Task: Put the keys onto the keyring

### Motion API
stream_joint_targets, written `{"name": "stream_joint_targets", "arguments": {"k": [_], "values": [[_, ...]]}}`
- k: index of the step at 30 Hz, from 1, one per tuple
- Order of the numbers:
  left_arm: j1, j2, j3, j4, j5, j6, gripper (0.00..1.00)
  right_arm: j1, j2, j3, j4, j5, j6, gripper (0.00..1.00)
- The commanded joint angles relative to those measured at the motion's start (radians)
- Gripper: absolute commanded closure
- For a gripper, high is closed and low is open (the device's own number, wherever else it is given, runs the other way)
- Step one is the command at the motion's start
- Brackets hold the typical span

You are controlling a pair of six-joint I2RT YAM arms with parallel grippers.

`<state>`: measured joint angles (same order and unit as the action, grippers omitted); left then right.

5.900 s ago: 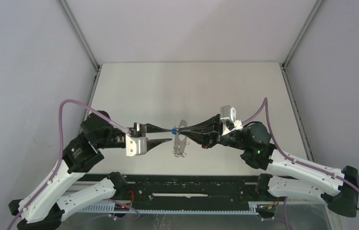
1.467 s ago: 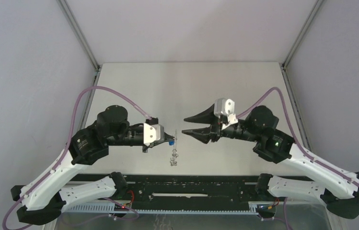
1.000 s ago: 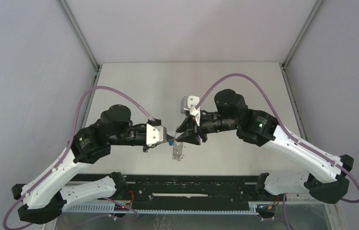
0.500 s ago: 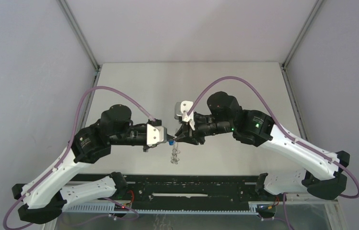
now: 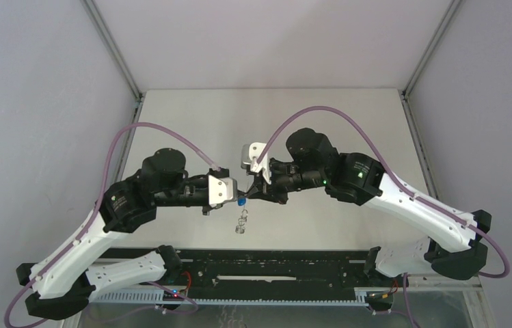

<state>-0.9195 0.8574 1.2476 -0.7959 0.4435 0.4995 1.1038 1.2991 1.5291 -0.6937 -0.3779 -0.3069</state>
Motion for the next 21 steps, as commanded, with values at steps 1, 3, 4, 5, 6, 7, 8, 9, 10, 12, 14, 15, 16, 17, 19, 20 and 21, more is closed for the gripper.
{"name": "stream_joint_targets", "arguments": {"k": [1, 3, 4, 5, 6, 7, 8, 9, 10, 12, 14, 15, 16, 17, 19, 20, 21], "values": [[0.000, -0.010, 0.065, 0.057, 0.007, 0.023, 1.00, 0.017, 0.038, 0.064, -0.027, 0.064, 0.011, 0.86], [0.001, -0.012, 0.065, 0.059, 0.003, 0.026, 1.00, 0.022, 0.044, 0.068, -0.025, 0.095, 0.021, 0.81], [0.001, -0.013, 0.065, 0.061, 0.000, 0.029, 1.00, 0.023, 0.044, 0.064, -0.020, 0.107, 0.027, 0.79], [0.000, -0.014, 0.065, 0.063, -0.005, 0.028, 1.00, 0.024, 0.042, 0.061, -0.011, 0.118, 0.032, 0.77], [0.001, -0.015, 0.064, 0.066, -0.008, 0.028, 1.00, 0.024, 0.038, 0.054, -0.001, 0.124, 0.035, 0.76], [0.001, -0.018, 0.063, 0.068, -0.009, 0.029, 1.00, 0.026, 0.033, 0.047, 0.010, 0.123, 0.037, 0.77], [0.001, -0.019, 0.061, 0.071, -0.010, 0.030, 1.00, 0.025, 0.028, 0.042, 0.023, 0.119, 0.041, 0.78], [0.001, -0.022, 0.060, 0.072, -0.009, 0.030, 1.00, 0.024, 0.025, 0.038, 0.030, 0.112, 0.043, 0.79], [0.001, -0.022, 0.059, 0.074, -0.011, 0.030, 1.00, 0.024, 0.020, 0.035, 0.036, 0.100, 0.043, 0.81], [0.000, -0.024, 0.058, 0.077, -0.014, 0.028, 1.00, 0.021, 0.012, 0.025, 0.045, 0.066, 0.044, 0.80], [0.000, -0.028, 0.057, 0.084, -0.020, 0.027, 1.00, 0.017, -0.005, 0.007, 0.060, 0.034, 0.042, 0.74], [0.001, -0.031, 0.056, 0.087, -0.023, 0.027, 1.00, 0.013, -0.016, -0.007, 0.072, 0.018, 0.042, 0.72], [0.000, -0.032, 0.056, 0.088, -0.025, 0.028, 1.00, 0.007, -0.031, -0.022, 0.089, 0.007, 0.045, 0.71], [0.000, -0.033, 0.057, 0.087, -0.025, 0.027, 1.00, -0.002, -0.045, -0.044, 0.106, -0.006, 0.051, 0.71], [0.001, -0.035, 0.057, 0.087, -0.024, 0.027, 1.00, -0.022, -0.070, -0.067, 0.132, -0.039, 0.063, 0.73], [0.001, -0.035, 0.058, 0.087, -0.022, 0.028, 1.00, -0.031, -0.077, -0.074, 0.139, -0.057, 0.066, 0.74], [0.000, -0.035, 0.059, 0.087, -0.022, 0.025, 1.00, -0.039, -0.080, -0.079, 0.146, -0.071, 0.071, 0.75]]}}
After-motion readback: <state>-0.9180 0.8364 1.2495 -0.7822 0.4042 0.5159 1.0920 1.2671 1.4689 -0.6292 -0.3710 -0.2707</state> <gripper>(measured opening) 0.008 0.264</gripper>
